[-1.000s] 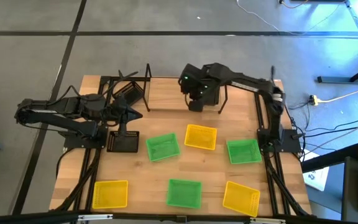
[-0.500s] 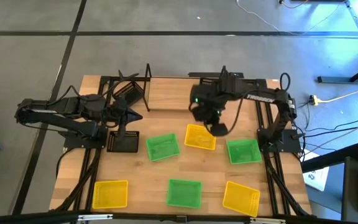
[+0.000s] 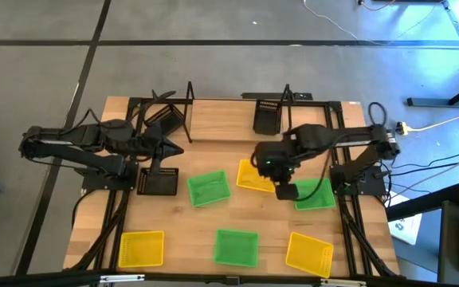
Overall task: Stack baskets on shelf by color
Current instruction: Put the top left green bin on the shelf
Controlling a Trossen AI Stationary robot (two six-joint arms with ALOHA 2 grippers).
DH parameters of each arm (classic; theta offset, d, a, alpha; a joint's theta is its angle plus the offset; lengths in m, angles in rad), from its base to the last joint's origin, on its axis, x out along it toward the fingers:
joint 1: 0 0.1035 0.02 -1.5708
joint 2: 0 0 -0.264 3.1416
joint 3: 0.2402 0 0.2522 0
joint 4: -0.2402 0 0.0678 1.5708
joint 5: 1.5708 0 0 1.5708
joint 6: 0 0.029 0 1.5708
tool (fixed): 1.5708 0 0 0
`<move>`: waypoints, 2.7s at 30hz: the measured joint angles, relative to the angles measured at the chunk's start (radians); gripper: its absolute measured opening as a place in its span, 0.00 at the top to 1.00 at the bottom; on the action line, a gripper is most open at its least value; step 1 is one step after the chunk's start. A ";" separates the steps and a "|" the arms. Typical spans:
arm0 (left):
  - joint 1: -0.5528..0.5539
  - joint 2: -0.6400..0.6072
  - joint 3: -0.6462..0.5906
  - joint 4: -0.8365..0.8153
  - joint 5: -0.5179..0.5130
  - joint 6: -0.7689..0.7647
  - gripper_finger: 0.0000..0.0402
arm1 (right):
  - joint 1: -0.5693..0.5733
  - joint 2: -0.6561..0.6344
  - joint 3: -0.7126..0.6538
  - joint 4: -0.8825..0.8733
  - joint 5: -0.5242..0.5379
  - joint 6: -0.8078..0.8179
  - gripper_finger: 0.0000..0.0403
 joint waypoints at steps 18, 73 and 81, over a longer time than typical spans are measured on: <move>0.029 0.456 0.343 -0.451 0.040 -0.046 0.93 | 0.006 -0.307 -0.312 0.228 0.205 0.197 1.00; 0.041 1.037 0.326 -0.331 0.068 0.244 0.80 | 0.006 -0.307 -0.312 0.250 0.206 0.133 1.00; 0.036 1.054 0.326 -0.325 0.068 0.244 0.80 | 0.006 -0.307 -0.312 0.252 0.206 0.136 1.00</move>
